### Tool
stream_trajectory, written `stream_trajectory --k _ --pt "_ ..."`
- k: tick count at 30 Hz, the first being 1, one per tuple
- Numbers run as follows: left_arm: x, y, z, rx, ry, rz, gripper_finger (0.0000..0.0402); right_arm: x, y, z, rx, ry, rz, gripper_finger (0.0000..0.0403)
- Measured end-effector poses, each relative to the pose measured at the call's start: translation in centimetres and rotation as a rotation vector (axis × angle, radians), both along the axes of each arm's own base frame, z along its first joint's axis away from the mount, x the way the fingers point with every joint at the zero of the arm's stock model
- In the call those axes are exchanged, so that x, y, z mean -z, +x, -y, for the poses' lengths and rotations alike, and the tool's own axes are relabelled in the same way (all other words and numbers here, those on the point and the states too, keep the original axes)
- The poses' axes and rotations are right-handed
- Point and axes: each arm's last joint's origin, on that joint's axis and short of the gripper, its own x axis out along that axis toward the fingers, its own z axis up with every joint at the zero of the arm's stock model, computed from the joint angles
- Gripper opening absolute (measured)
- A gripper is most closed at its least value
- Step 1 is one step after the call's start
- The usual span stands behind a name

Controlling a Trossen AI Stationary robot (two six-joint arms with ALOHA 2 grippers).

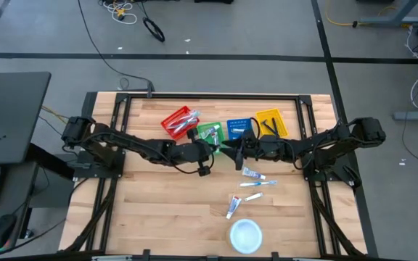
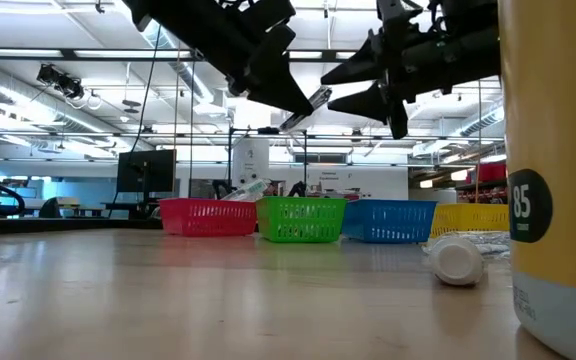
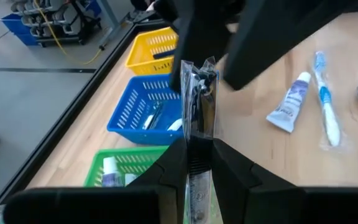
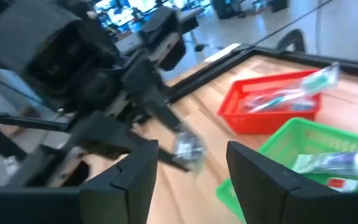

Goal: Pick & Place Travel size toiletries
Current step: Put the silver nail cutter into the blue bin

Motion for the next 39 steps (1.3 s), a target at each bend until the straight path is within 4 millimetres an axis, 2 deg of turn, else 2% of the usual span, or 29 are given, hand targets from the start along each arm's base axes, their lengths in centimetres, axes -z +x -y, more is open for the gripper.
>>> stream_trajectory --k 7,24,39 --pt "-0.37 0.21 0.05 0.019 0.013 0.034 0.0063 -0.04 0.01 0.04 0.011 -0.021 0.000 0.0188" --pt "-0.69 0.35 -0.04 0.014 0.043 0.061 0.0064 -0.59 0.11 0.10 0.003 -0.096 0.037 0.0075" --pt "-0.66 0.34 -0.05 0.011 0.037 0.061 0.0064 -0.49 0.09 0.14 0.000 -0.111 0.022 0.0068"
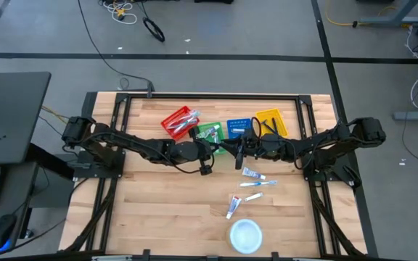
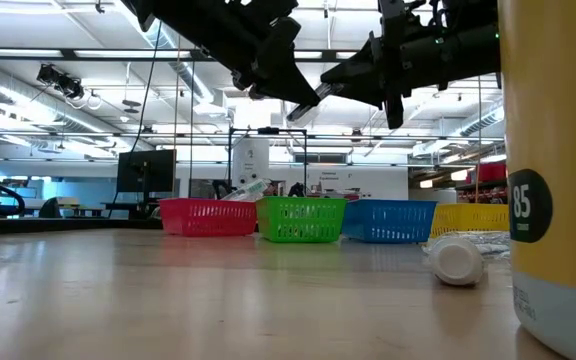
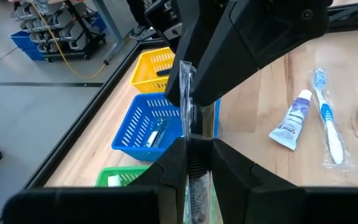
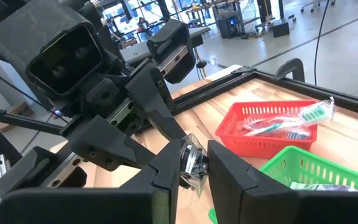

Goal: Pick & Place Travel size toiletries
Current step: Put the silver nail cutter into the blue bin

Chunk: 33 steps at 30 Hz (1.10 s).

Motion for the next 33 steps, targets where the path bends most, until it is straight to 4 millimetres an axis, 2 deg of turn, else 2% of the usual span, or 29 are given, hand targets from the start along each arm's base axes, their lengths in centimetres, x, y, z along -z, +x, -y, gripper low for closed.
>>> stream_trajectory --k 6,13,18,23,27,33 --pt "0.0 0.0 -0.2 0.003 0.019 -0.007 0.0088 0.1 0.0 0.2 0.002 -0.026 -0.011 0.0067" --pt "-0.2 0.1 -0.9 -0.031 -0.004 0.012 0.0134 1.3 -0.4 1.3 0.052 -0.036 -0.152 0.0066" --pt "-0.1 0.1 -1.7 -0.064 -0.031 0.023 0.0147 0.8 -1.4 2.6 0.170 -0.075 -0.212 0.0066" --pt "-0.1 0.1 -2.4 -0.087 -0.040 0.025 0.0147 0.5 -3.3 3.9 0.353 -0.059 -0.327 0.0066" --pt "-0.1 0.1 -3.0 -0.103 -0.039 0.026 0.0146 1.8 -4.3 5.0 0.445 0.065 -0.420 0.0066" --pt "-0.1 0.1 -3.9 -0.142 -0.066 0.039 0.0148 3.9 -4.3 5.9 0.441 0.154 -0.452 0.0066"
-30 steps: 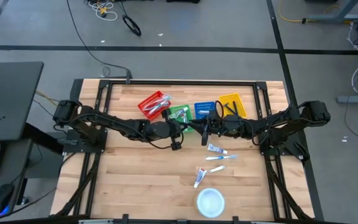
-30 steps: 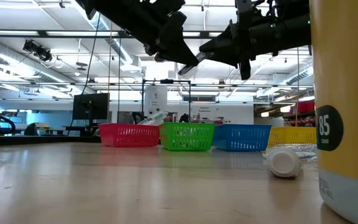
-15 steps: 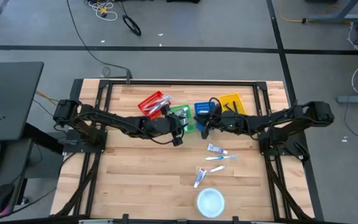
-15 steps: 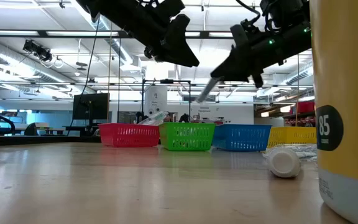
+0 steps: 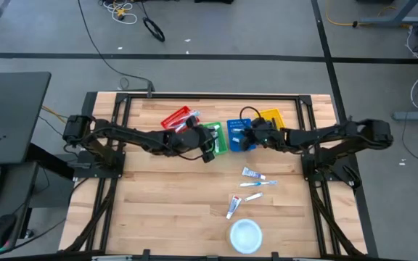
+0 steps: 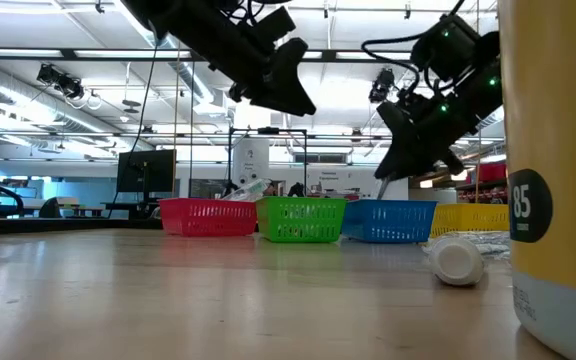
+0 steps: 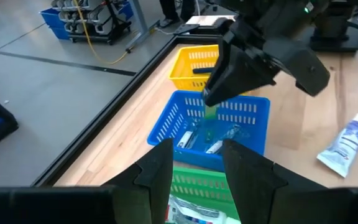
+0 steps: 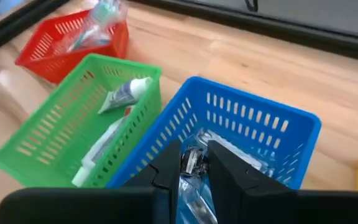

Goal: Pick & Place Travel size toiletries
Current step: Put the silver nail cutter into the blue bin

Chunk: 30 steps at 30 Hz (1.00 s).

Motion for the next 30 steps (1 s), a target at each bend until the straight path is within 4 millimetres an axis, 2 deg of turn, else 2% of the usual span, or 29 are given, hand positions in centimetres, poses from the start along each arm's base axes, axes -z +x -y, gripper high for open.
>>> stream_trajectory --k 14,18,24,30 --pt "0.0 -0.1 -1.6 -0.045 0.001 -0.003 0.0146 1.9 1.1 0.9 -0.047 0.045 -0.015 0.0070" --pt "0.1 -0.1 -2.3 -0.063 0.001 -0.003 0.0144 2.1 1.1 1.0 -0.116 0.035 -0.046 0.0099" --pt "0.1 -0.2 -3.0 -0.084 0.001 -0.006 0.0143 2.1 0.9 1.6 -0.129 0.002 -0.076 0.0151" --pt "0.6 -0.5 -3.2 -0.066 0.054 -0.106 0.0143 0.8 -0.1 2.0 -0.197 -0.044 -0.119 0.0173"
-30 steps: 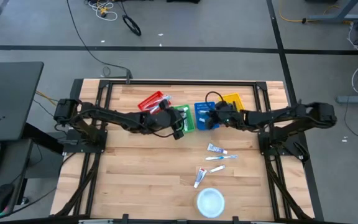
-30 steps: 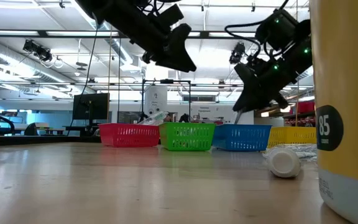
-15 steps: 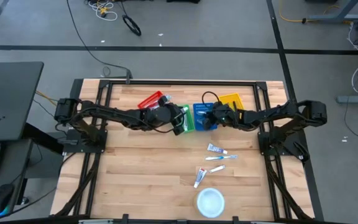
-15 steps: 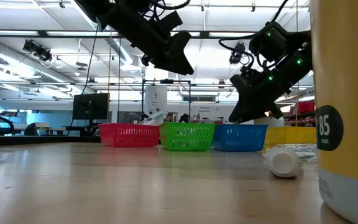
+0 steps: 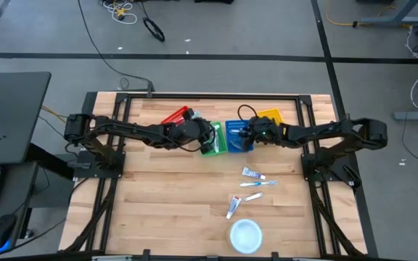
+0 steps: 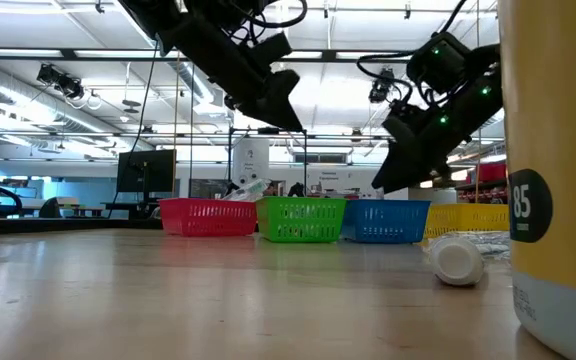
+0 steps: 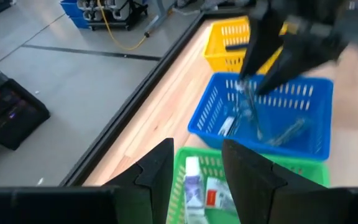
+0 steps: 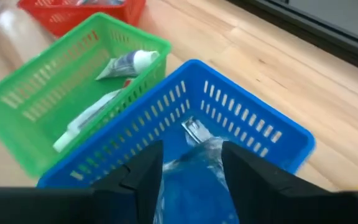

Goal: Pick & Place Travel size toiletries
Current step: Put the silver nail cutter into the blue bin, then put the white toothpaste into the green bin

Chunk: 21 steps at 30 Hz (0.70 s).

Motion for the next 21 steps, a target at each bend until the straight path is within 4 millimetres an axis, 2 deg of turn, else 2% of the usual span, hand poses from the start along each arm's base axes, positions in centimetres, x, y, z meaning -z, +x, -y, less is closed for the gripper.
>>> stream_trajectory --k 6,10,17,21 --pt "0.3 -0.2 -0.3 -0.011 0.000 -0.037 0.0143 -2.0 -1.9 -0.6 -0.089 0.017 -0.079 0.0179" --pt "0.3 -0.2 -0.6 -0.018 -0.005 -0.032 0.0144 -3.1 -3.2 -1.6 -0.173 0.098 -0.143 0.0179" --pt "0.3 -0.3 -1.3 -0.049 -0.054 0.005 0.0142 -2.5 -4.6 -5.1 -0.357 0.348 -0.280 0.0179" --pt "0.3 -0.4 -1.8 -0.092 -0.102 0.047 0.0144 -2.1 -5.2 -7.4 -0.460 0.349 -0.379 0.0179"
